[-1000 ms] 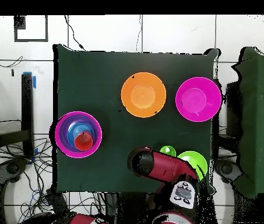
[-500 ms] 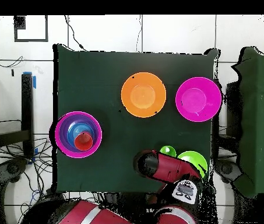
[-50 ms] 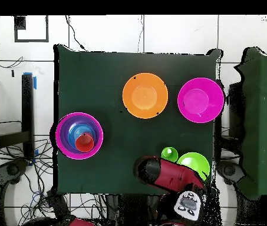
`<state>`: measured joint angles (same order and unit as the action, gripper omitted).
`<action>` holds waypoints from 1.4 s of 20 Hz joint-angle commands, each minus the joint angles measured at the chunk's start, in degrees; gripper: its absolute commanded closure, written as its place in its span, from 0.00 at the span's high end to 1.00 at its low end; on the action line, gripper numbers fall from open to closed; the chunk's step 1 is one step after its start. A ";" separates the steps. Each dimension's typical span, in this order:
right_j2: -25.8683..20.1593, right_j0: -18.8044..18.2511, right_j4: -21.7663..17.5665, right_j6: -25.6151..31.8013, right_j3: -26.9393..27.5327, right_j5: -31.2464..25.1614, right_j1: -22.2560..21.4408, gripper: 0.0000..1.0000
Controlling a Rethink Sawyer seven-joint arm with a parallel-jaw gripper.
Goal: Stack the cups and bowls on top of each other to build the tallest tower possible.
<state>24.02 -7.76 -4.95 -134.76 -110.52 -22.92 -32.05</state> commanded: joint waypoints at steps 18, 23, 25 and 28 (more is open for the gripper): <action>-6.06 -1.37 -0.20 -3.85 -4.28 -6.09 0.53 1.00; -6.77 -2.53 -0.39 -4.07 -3.67 -2.99 2.86 1.00; -7.13 -2.93 -0.38 -4.20 -3.52 -1.82 3.78 1.00; -7.70 -3.55 -0.33 -4.34 -3.41 -0.15 5.16 1.00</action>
<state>23.82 -10.54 -4.93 -134.76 -112.74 -30.05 -32.04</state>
